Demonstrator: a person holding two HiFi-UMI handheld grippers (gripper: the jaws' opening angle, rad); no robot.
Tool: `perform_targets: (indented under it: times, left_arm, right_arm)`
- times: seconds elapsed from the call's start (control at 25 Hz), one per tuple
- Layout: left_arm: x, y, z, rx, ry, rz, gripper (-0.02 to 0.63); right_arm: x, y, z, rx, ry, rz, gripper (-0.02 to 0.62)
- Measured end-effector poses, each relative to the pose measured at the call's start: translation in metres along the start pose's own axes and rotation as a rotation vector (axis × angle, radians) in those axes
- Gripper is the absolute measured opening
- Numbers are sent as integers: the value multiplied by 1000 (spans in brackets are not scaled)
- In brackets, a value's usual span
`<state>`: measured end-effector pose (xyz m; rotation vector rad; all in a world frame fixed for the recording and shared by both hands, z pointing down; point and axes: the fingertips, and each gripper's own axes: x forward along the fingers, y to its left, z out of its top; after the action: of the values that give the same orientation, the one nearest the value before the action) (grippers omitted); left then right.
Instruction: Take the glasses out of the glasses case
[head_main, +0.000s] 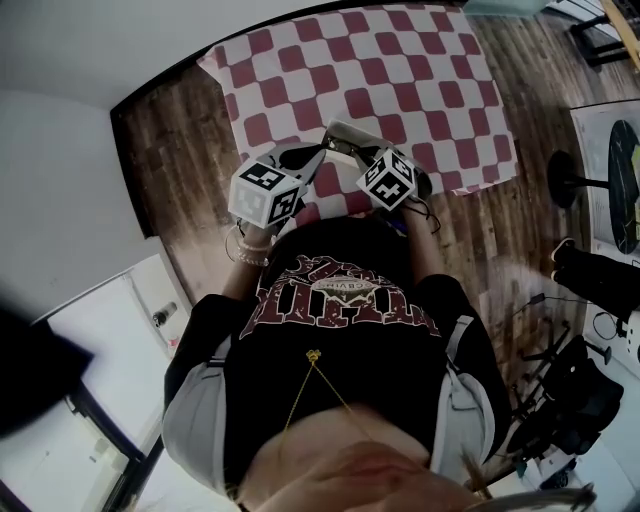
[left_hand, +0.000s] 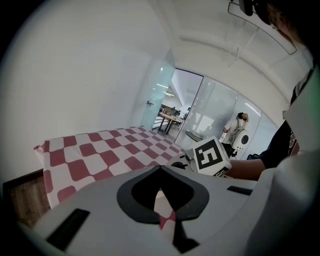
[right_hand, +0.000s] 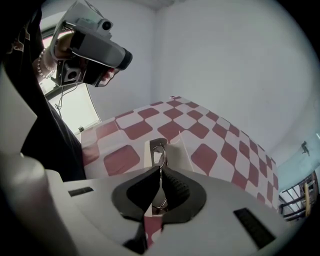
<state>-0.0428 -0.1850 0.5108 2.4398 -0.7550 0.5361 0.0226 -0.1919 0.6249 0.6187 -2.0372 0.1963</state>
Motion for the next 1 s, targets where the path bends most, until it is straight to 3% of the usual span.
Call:
perform_targets:
  times: [1.0]
  left_arm:
    - [-5, 15, -11, -61, -10, 8, -2]
  right_arm:
    - [41, 7, -8, -206, 270, 83, 28]
